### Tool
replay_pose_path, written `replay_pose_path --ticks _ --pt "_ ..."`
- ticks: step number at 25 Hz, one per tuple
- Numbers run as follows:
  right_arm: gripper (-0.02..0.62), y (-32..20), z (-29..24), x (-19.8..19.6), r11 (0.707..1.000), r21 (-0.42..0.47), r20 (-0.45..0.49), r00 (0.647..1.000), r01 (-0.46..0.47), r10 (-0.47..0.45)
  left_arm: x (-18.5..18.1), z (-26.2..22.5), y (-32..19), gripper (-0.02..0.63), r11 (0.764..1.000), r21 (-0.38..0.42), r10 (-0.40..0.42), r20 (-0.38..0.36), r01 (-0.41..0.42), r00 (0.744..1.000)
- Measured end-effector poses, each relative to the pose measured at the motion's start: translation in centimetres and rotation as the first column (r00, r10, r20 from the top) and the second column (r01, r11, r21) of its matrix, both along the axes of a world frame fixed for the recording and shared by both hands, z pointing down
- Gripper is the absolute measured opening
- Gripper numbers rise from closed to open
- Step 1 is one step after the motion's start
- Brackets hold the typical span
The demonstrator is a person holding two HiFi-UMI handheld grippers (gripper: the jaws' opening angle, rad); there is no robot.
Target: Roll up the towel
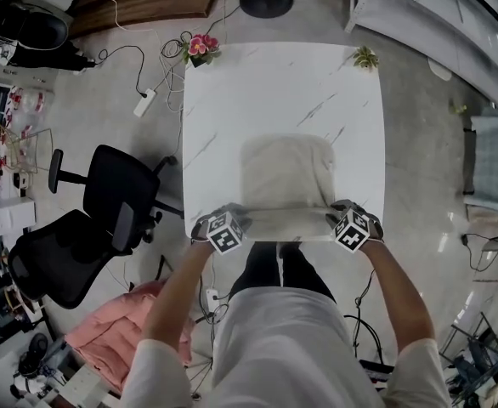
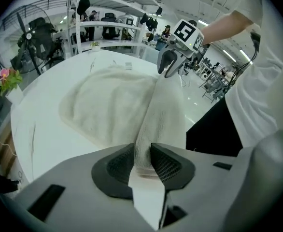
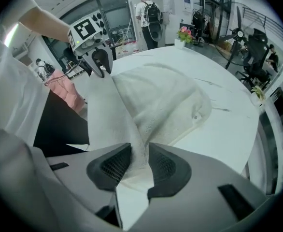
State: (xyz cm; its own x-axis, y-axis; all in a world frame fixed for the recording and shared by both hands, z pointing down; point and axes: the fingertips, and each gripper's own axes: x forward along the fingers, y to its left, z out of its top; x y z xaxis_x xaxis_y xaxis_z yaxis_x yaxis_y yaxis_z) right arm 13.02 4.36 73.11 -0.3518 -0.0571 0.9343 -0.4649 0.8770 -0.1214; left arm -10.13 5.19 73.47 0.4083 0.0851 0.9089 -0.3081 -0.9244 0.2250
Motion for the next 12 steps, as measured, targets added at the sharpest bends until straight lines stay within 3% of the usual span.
replay_pose_path --ticks 3,7,12 --pt "0.206 -1.5 0.6 0.7 0.998 0.057 -0.026 0.999 -0.039 0.041 -0.3 0.8 -1.7 0.196 0.996 0.078 -0.033 0.028 0.031 0.999" --pt "0.215 -2.0 1.5 1.1 0.994 0.049 -0.022 0.995 -0.101 0.102 -0.6 1.6 -3.0 0.249 0.991 0.113 -0.080 0.037 0.075 0.996" --pt "0.212 -2.1 2.2 1.0 0.990 0.063 -0.022 0.992 -0.123 0.124 -0.6 2.2 -2.9 0.249 0.987 0.109 -0.121 0.040 0.116 0.992"
